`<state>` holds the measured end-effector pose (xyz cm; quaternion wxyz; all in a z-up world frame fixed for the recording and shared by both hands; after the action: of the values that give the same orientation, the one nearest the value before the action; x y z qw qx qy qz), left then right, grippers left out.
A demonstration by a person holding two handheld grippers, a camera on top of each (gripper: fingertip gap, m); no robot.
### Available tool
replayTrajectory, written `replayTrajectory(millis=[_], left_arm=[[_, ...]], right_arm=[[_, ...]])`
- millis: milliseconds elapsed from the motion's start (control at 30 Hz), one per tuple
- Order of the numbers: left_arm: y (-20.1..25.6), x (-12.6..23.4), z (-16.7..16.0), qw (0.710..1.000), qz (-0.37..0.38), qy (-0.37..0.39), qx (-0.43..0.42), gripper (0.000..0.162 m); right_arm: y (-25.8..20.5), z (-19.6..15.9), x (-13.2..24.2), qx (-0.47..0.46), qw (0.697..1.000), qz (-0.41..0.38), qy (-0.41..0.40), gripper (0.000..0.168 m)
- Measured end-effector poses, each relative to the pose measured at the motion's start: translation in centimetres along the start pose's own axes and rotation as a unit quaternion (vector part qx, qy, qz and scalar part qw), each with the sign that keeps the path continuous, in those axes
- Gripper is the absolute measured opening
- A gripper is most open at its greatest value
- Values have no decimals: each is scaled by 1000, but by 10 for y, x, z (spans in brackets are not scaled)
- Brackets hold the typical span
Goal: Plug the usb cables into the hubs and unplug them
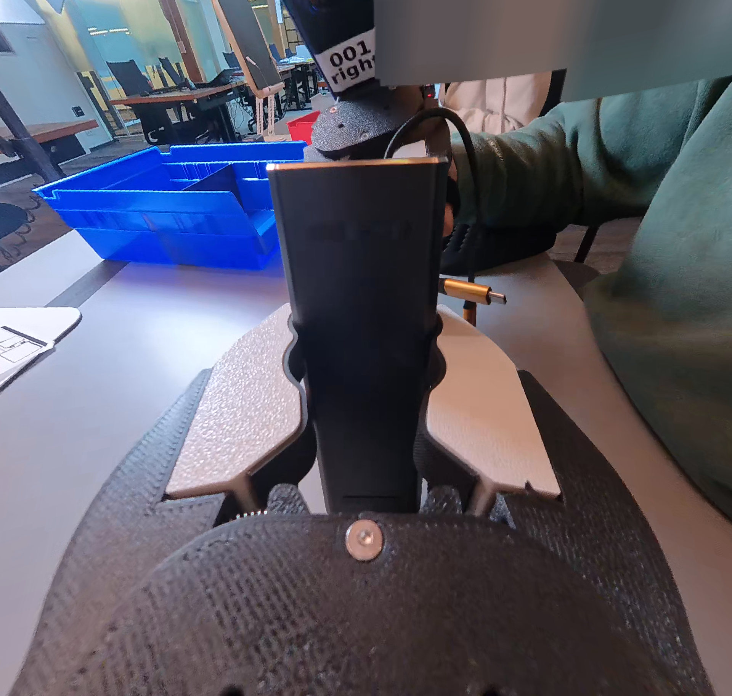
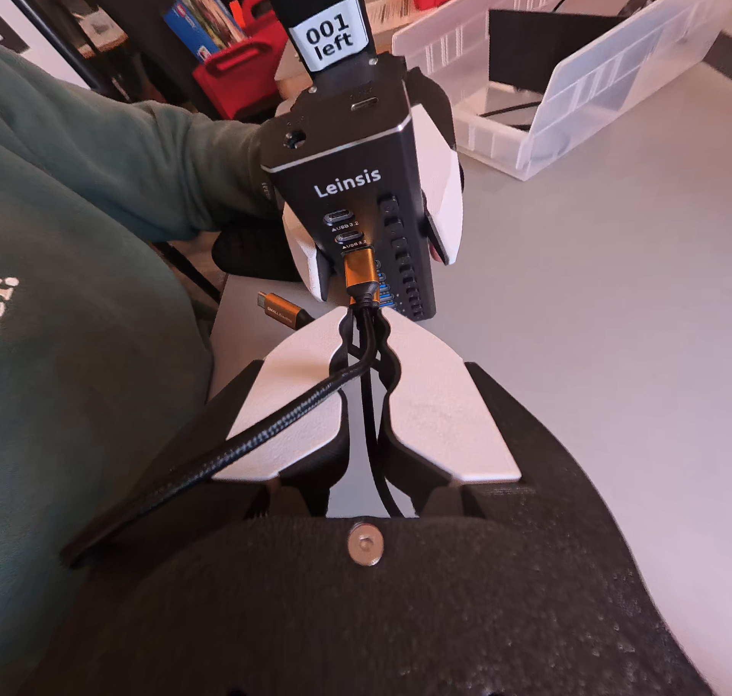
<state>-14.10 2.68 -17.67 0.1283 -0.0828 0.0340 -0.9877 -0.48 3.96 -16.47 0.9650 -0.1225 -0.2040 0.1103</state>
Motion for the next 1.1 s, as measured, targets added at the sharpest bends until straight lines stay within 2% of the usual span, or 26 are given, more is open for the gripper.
replayTrajectory(millis=[333, 600, 733, 1100], left_arm=[[-1, 3, 1, 999, 8, 34, 13, 62], [3, 5, 9, 994, -22, 92, 54, 62], [2, 6, 13, 991, -30, 114, 69, 62], [3, 5, 9, 996, -17, 84, 38, 62]], right_arm=[[-3, 0, -1, 42, 996, -25, 71, 9], [-7, -2, 0, 50, 990, 6, 131, 10], [-10, -1, -3, 68, 987, -5, 143, 10], [-9, -3, -8, 70, 988, -20, 137, 10]])
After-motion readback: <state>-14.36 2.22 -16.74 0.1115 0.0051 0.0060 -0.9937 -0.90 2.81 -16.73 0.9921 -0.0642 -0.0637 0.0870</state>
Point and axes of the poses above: each gripper's, where its closed fingertips meet, x back along the fingers, z out of its top, y = z × x across the jaws, the point moved 7 cm from there along x, back along the fingers, and after that the axes turned 6 degrees about z, right-handed, at the moved point
